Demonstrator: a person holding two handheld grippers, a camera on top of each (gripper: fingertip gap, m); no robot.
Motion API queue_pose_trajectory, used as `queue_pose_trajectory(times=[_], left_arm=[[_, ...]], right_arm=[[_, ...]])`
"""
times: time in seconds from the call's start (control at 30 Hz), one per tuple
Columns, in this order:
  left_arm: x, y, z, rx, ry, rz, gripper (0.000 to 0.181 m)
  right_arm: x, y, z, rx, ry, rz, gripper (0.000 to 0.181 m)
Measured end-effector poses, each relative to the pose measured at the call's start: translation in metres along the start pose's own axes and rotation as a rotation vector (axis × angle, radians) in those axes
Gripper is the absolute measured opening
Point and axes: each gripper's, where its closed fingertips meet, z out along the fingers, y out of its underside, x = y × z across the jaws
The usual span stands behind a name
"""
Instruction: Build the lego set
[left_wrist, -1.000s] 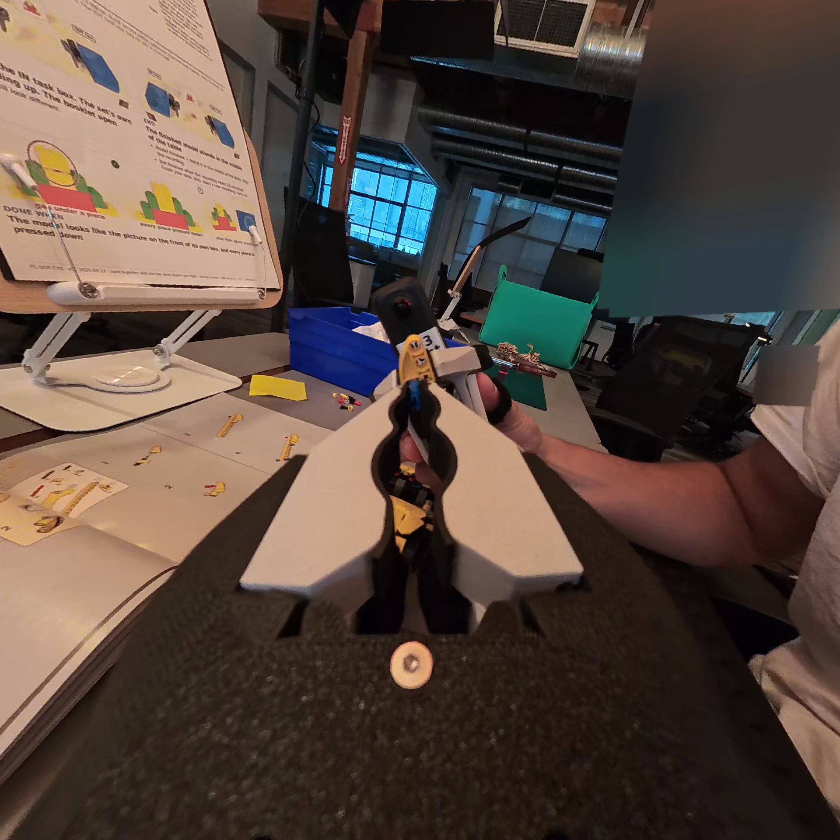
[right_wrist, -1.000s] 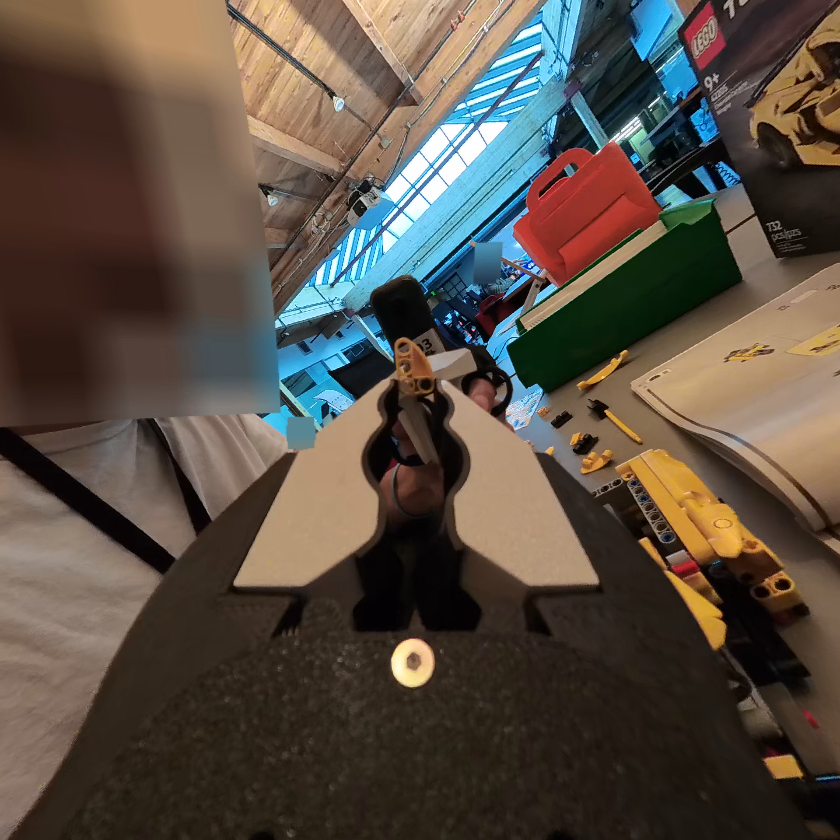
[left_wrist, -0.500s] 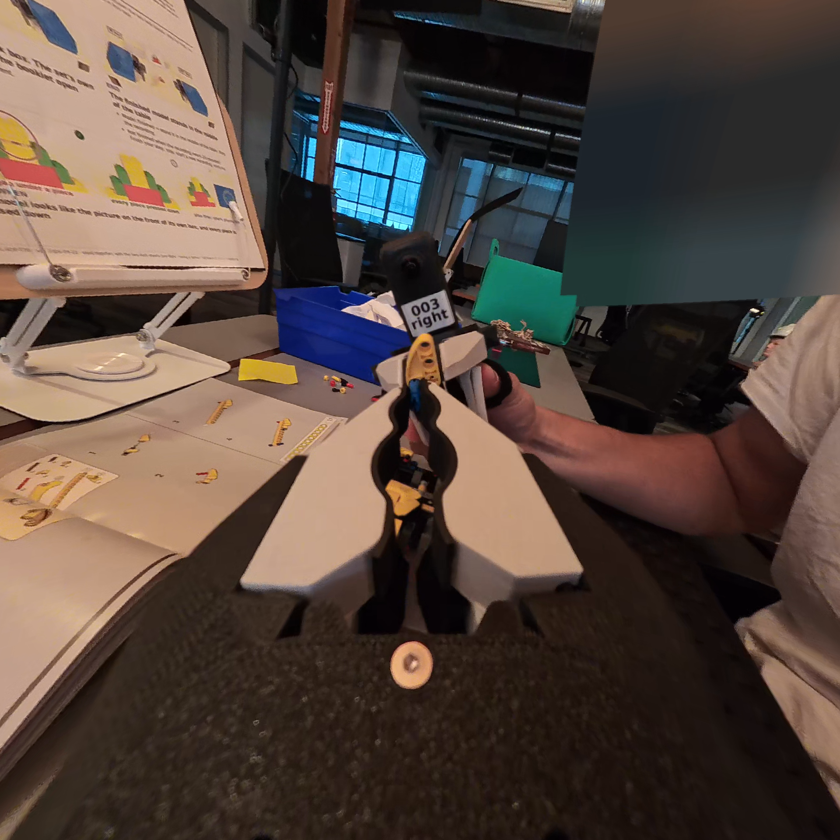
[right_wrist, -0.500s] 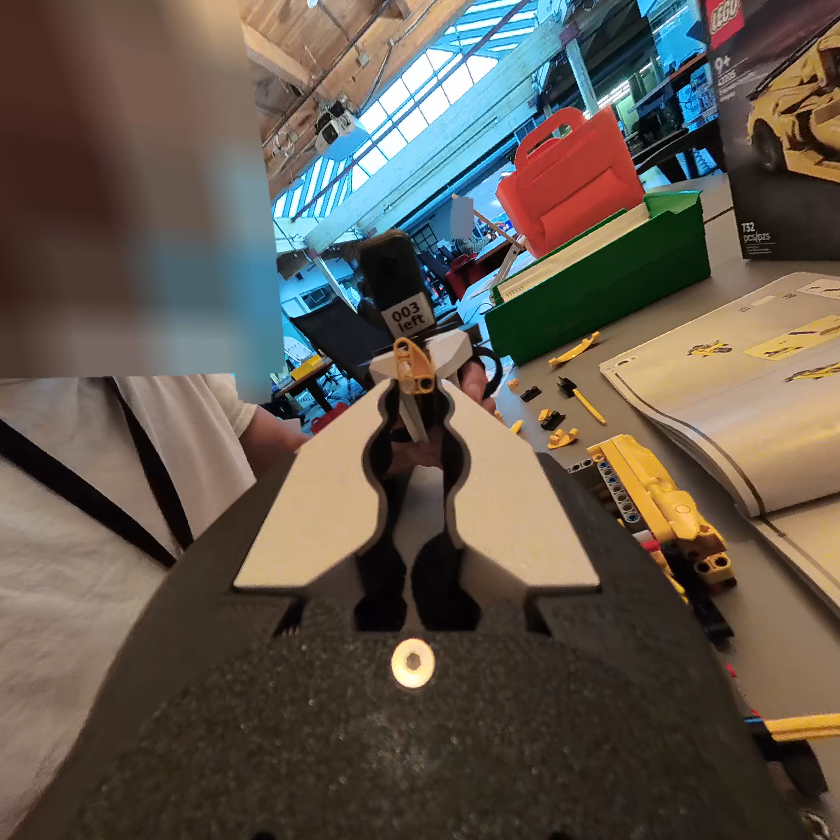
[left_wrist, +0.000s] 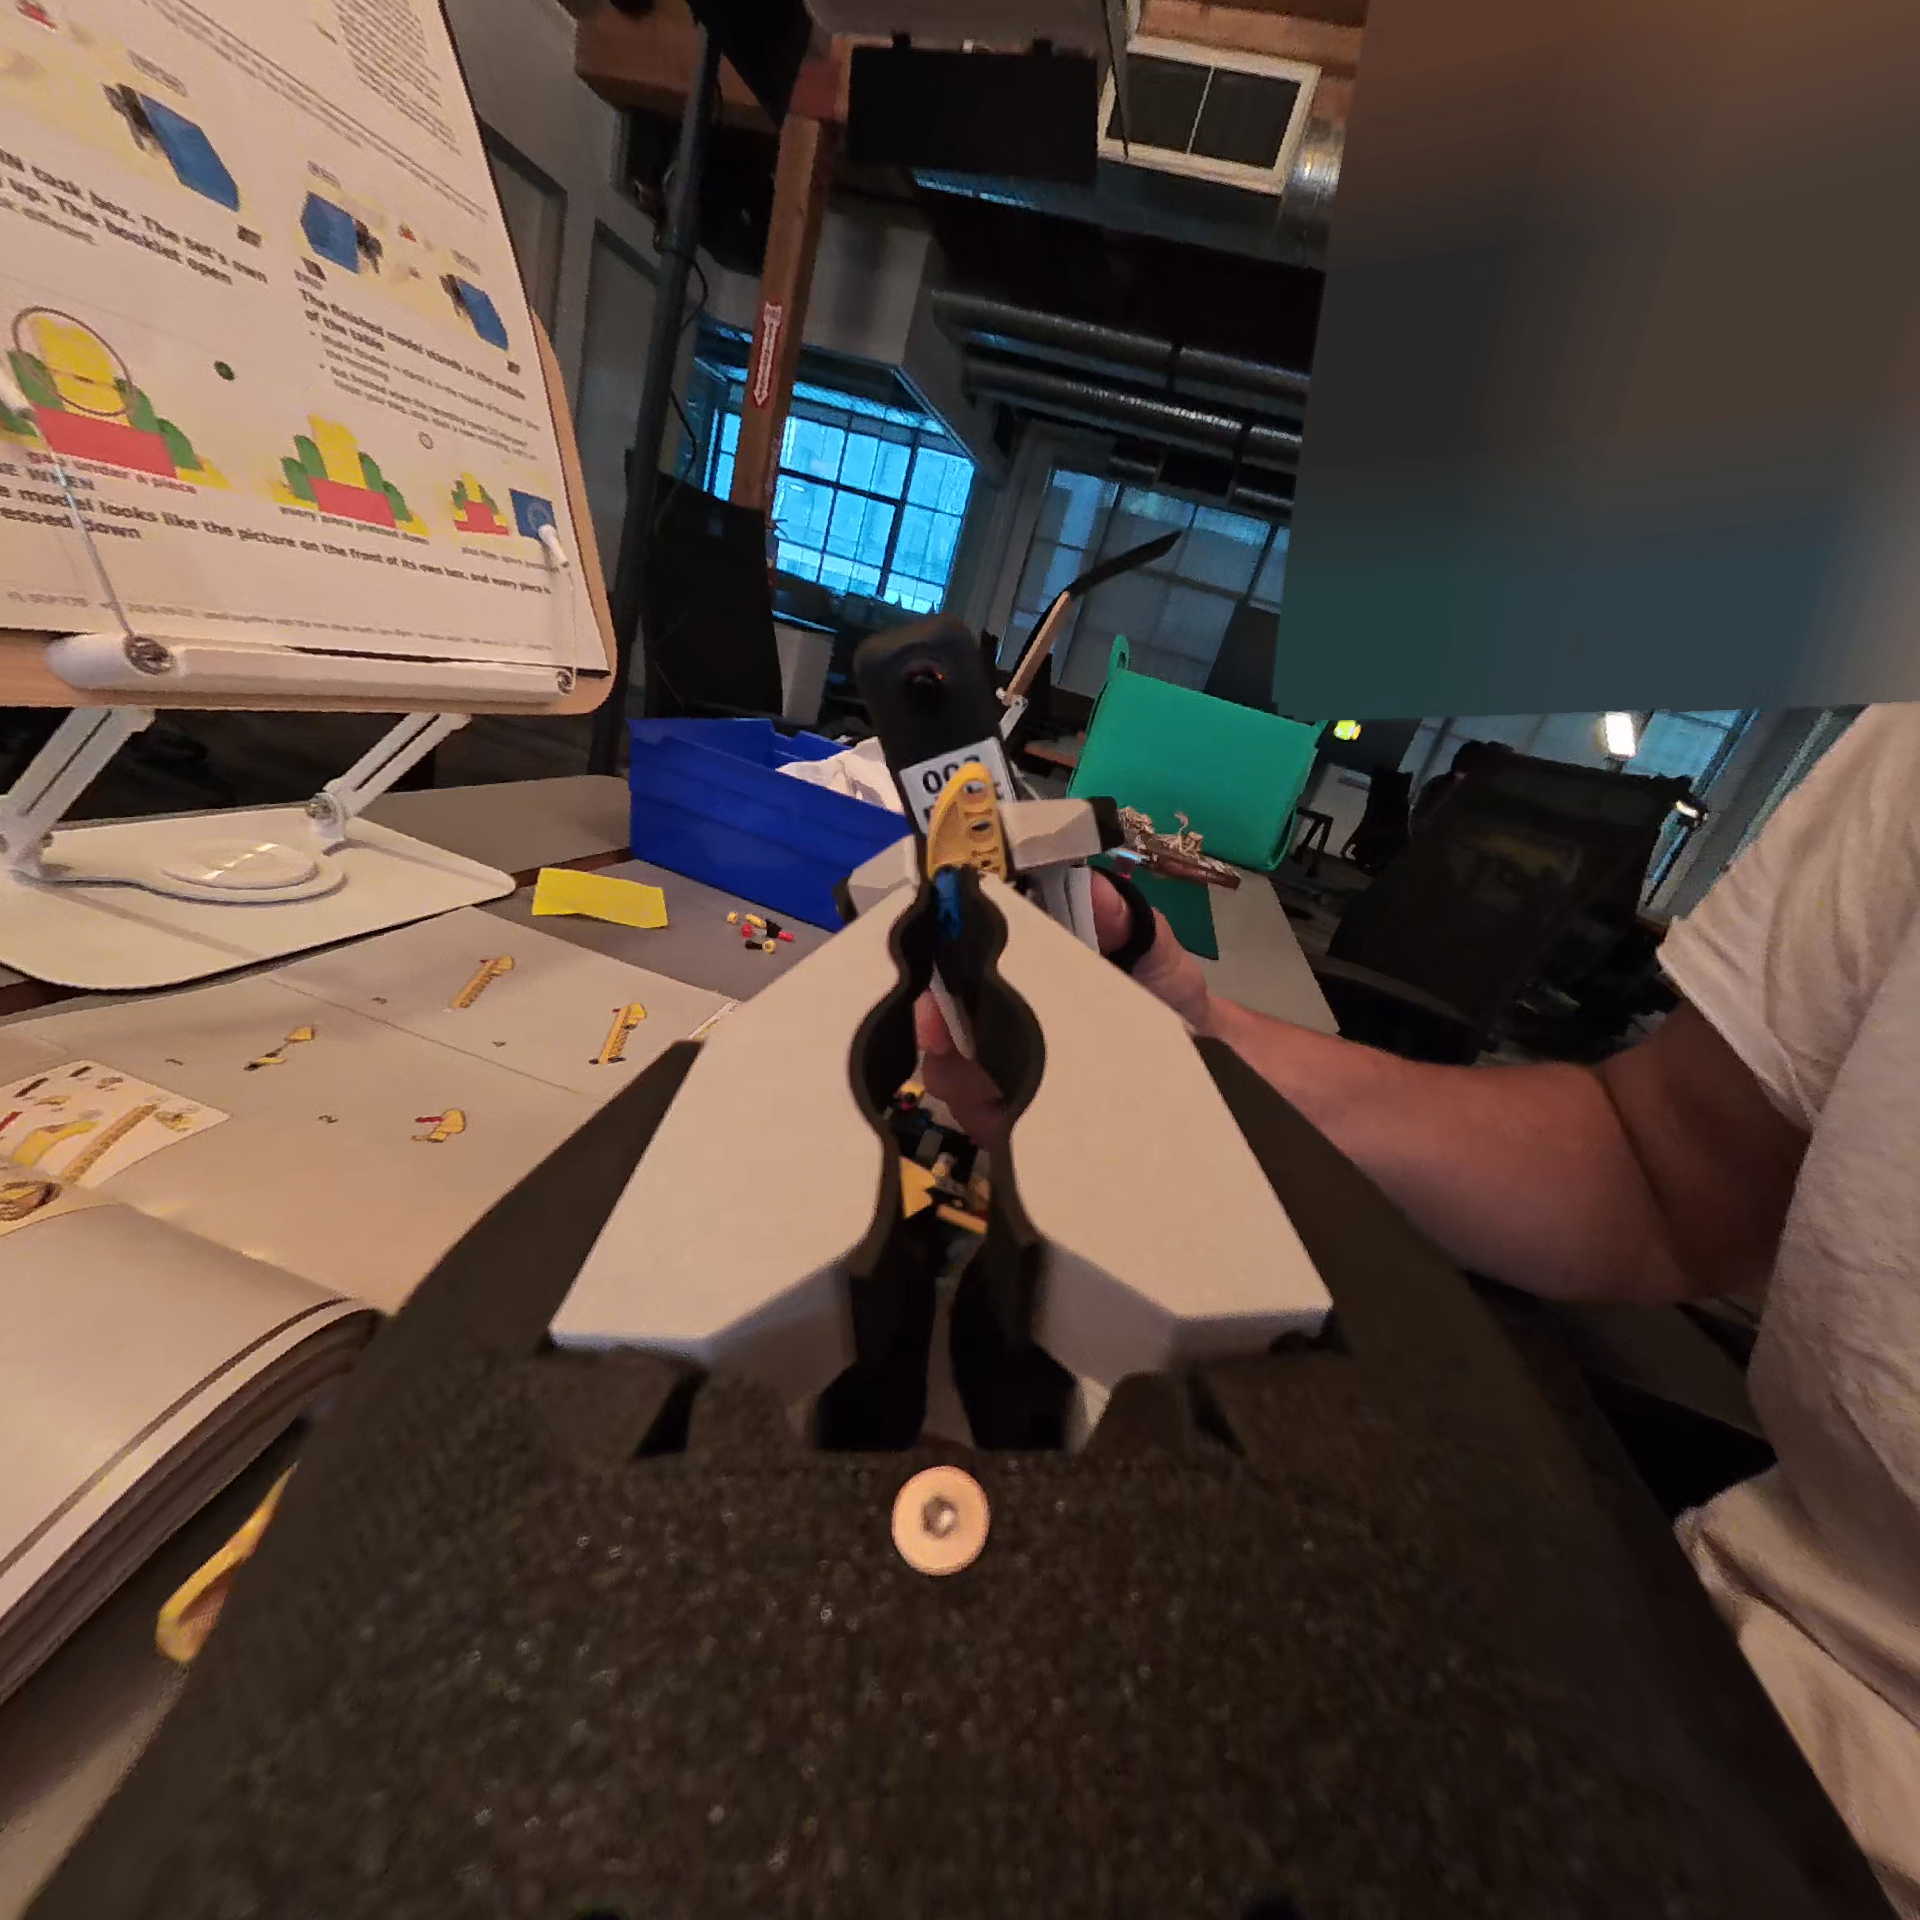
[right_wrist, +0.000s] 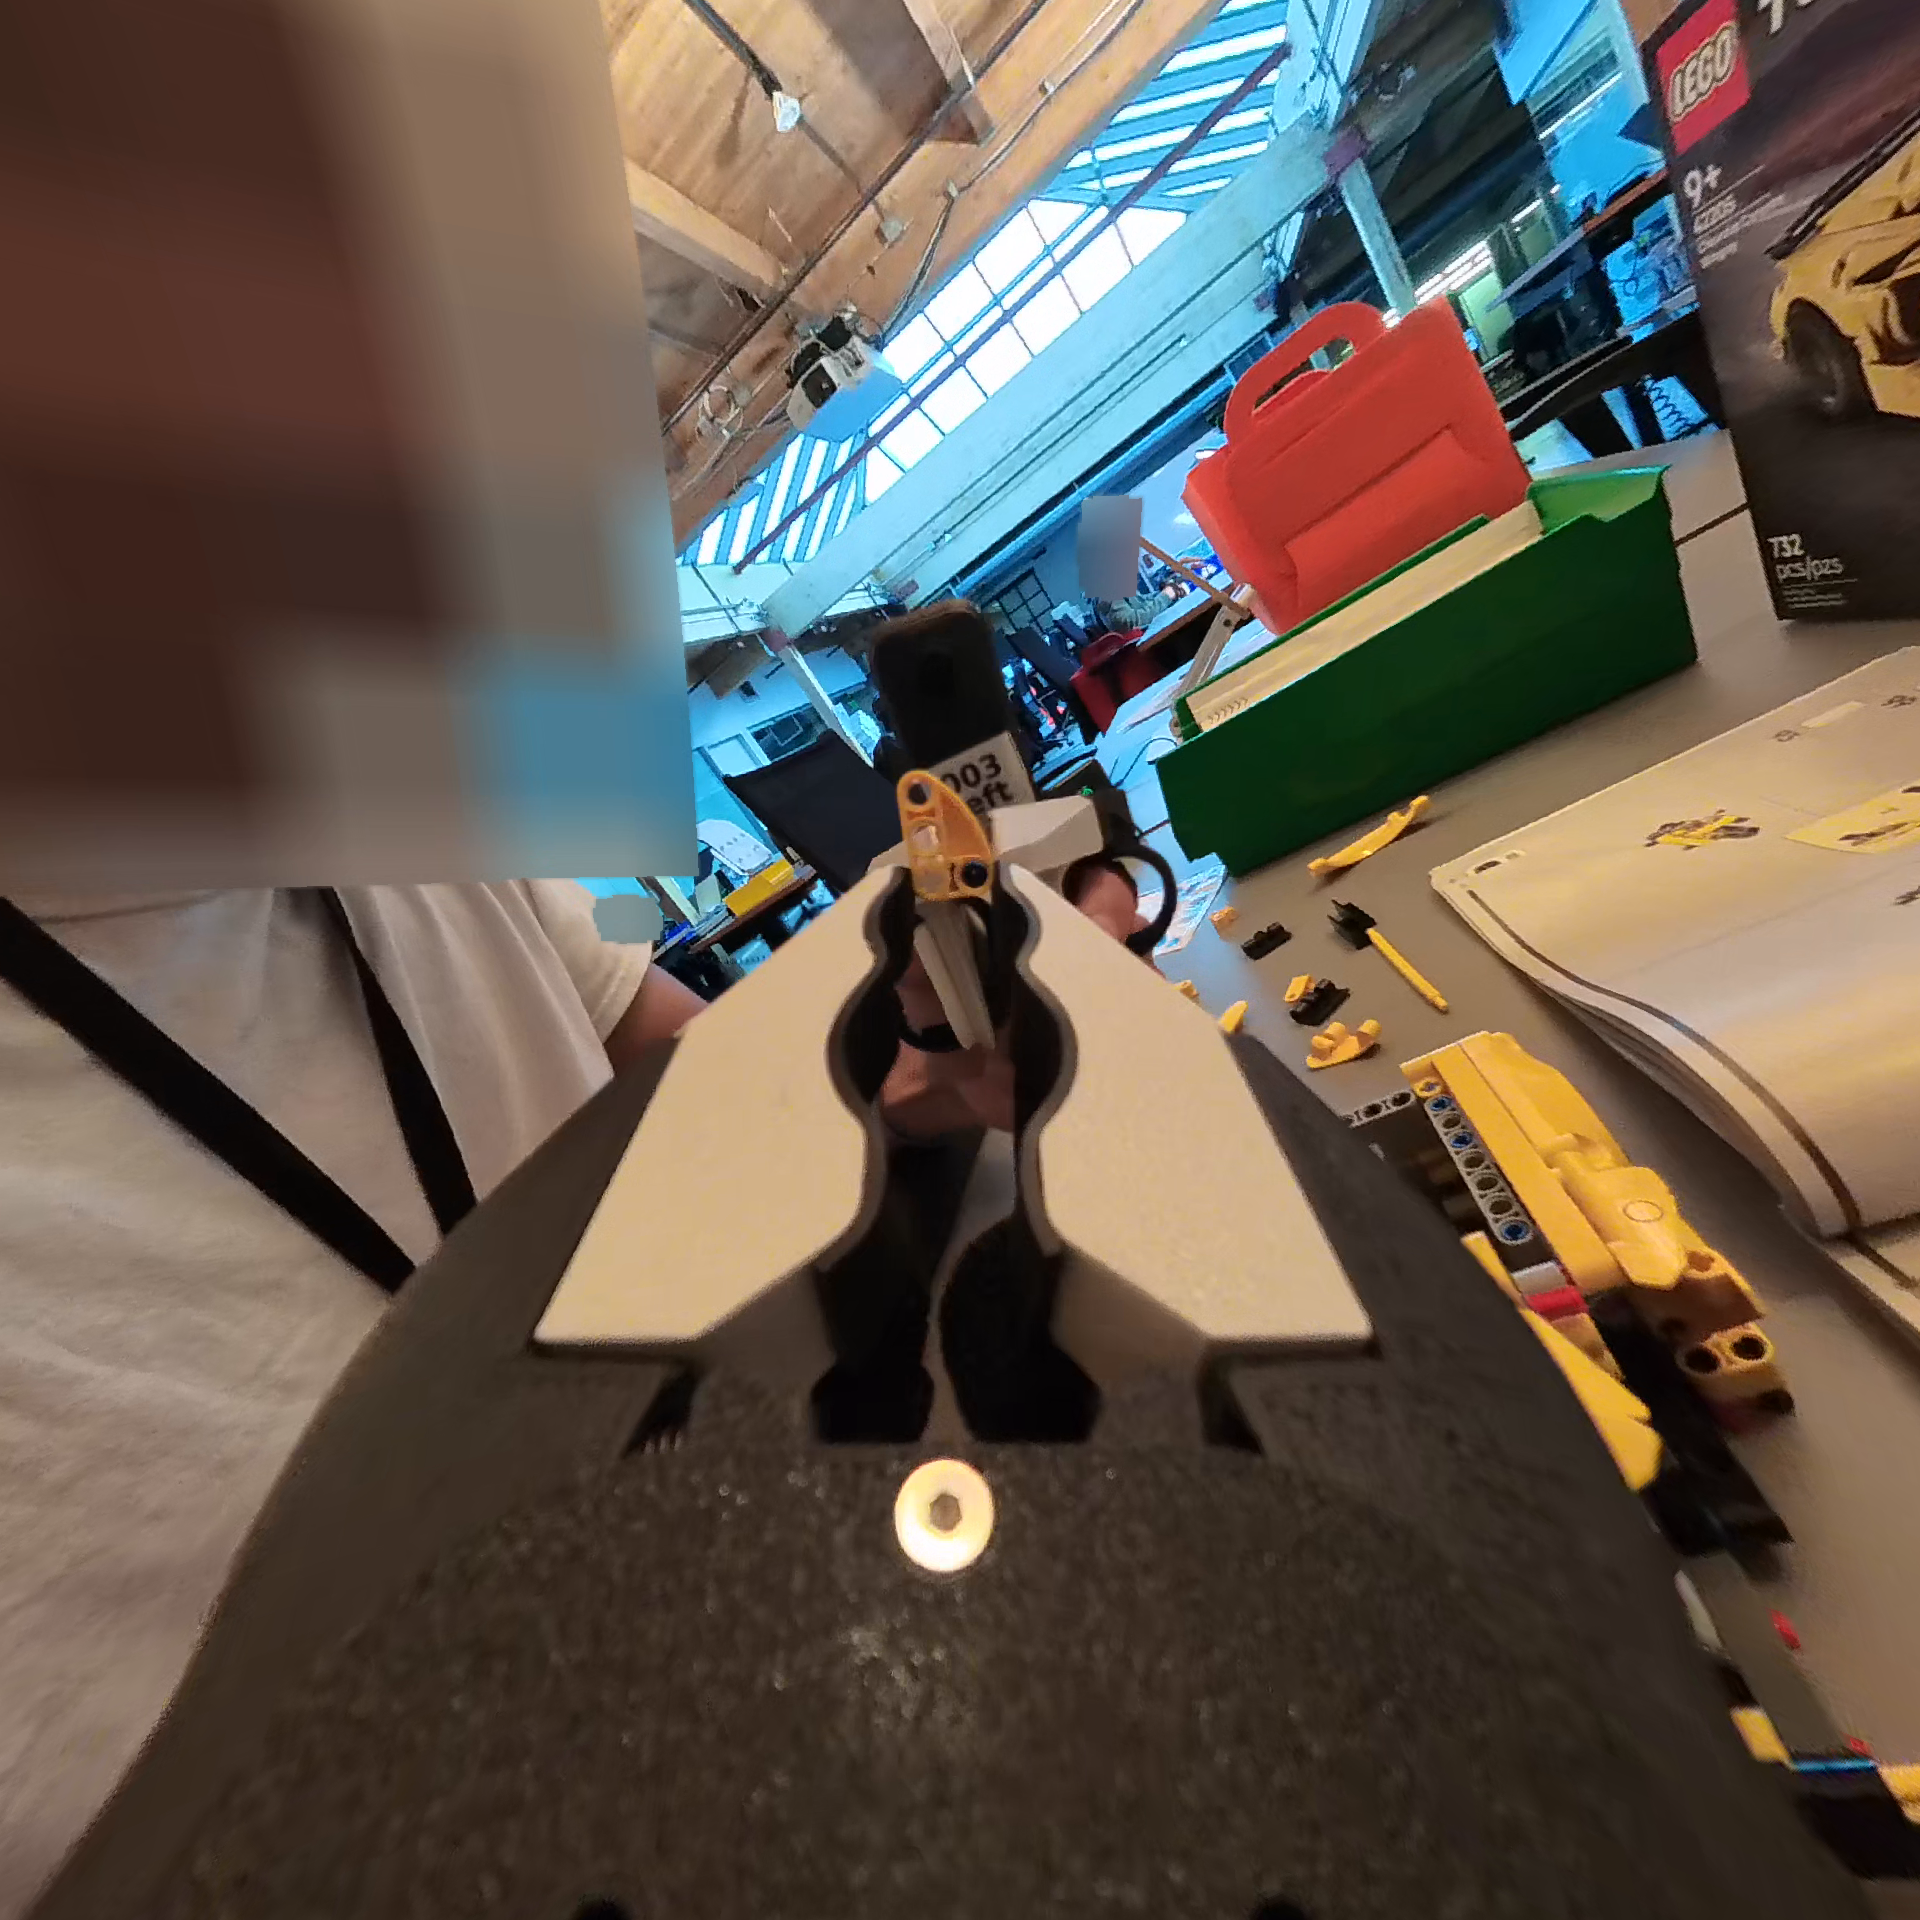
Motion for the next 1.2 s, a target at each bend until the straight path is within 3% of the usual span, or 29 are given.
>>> queue_pose_trajectory(times=[0.43, 0.77, 1.2], left_arm=[[0.0025, -0.0017, 0.0022, -0.005, -0.072, 0.159, 0.004], [0.0025, 0.0018, 0.0032, -0.055, -0.022, 0.098, 0.006], [0.0061, -0.0046, -0.0001, -0.002, 0.006, 0.075, 0.004]], right_arm=[[-0.0030, -0.0009, 0.0025, 0.039, -0.056, 0.066, 0.013], [-0.0023, -0.0029, -0.0002, 0.029, -0.051, 0.050, 0.014], [-0.0076, -0.0016, 0.0008, 0.009, -0.045, 0.022, 0.014]])
